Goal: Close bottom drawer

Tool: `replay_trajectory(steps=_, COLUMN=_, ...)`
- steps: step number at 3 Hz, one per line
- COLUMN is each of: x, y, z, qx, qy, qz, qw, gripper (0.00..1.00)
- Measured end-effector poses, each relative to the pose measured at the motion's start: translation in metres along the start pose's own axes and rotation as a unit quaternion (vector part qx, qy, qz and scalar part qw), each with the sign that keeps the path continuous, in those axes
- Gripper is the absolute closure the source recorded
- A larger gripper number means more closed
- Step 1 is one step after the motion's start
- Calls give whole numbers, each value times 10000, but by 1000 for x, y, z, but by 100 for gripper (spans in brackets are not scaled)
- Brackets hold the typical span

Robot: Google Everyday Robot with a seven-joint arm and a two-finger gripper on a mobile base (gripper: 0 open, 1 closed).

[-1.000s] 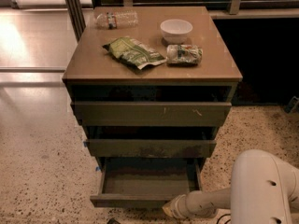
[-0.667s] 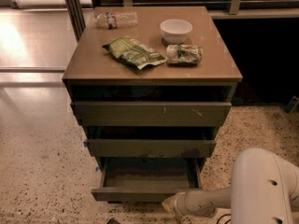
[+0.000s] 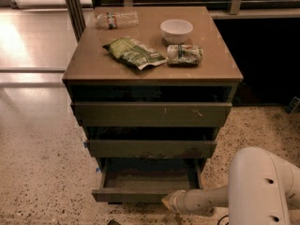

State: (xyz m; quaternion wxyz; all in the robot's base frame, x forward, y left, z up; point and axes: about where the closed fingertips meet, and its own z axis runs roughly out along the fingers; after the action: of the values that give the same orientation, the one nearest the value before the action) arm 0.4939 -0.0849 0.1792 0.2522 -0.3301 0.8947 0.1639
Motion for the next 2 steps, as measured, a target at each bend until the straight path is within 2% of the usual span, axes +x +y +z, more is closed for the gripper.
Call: replay_trajectory(steps=2, x=-14, y=-13, z=6, qx=185, qy=-132, qz=-72, qw=9997, gripper=100)
